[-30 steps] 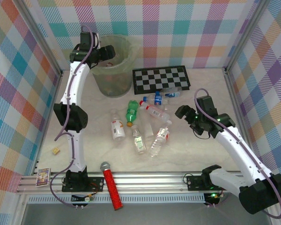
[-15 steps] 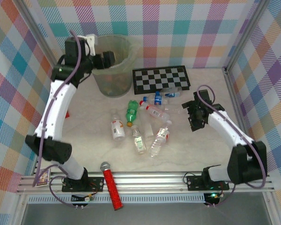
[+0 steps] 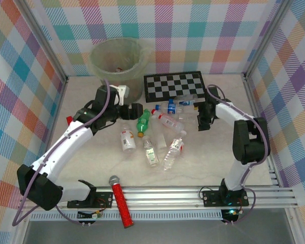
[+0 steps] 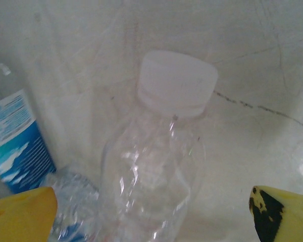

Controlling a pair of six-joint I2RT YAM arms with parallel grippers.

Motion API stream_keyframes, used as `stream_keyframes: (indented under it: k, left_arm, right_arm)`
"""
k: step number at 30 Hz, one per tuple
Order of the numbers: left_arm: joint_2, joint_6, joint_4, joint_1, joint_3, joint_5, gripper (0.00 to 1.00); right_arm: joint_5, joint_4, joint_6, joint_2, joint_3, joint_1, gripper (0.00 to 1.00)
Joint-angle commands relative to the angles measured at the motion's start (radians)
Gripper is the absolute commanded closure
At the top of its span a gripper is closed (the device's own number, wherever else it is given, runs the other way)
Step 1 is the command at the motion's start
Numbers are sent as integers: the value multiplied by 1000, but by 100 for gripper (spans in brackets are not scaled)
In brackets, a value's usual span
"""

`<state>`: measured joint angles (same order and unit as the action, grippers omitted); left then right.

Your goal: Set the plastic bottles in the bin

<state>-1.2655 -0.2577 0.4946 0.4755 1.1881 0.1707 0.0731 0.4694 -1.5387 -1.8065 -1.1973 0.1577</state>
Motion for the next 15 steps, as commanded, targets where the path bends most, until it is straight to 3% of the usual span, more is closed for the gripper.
stream_keyframes:
  k: [1,8,15]
  left_arm:
    - [57,-87,-94,15,-73,-7,11]
    - [91,-136,-131,26,-156,1,10]
    - [102,-140,-130,31,-168,-10,10]
  right_arm:
    - [-1,-3,-79,-38,-29,-10,3]
    - [-19,-18,-104,-105,-38,-38,5]
    - [-10,-44,-147,-141,-25,-46,21]
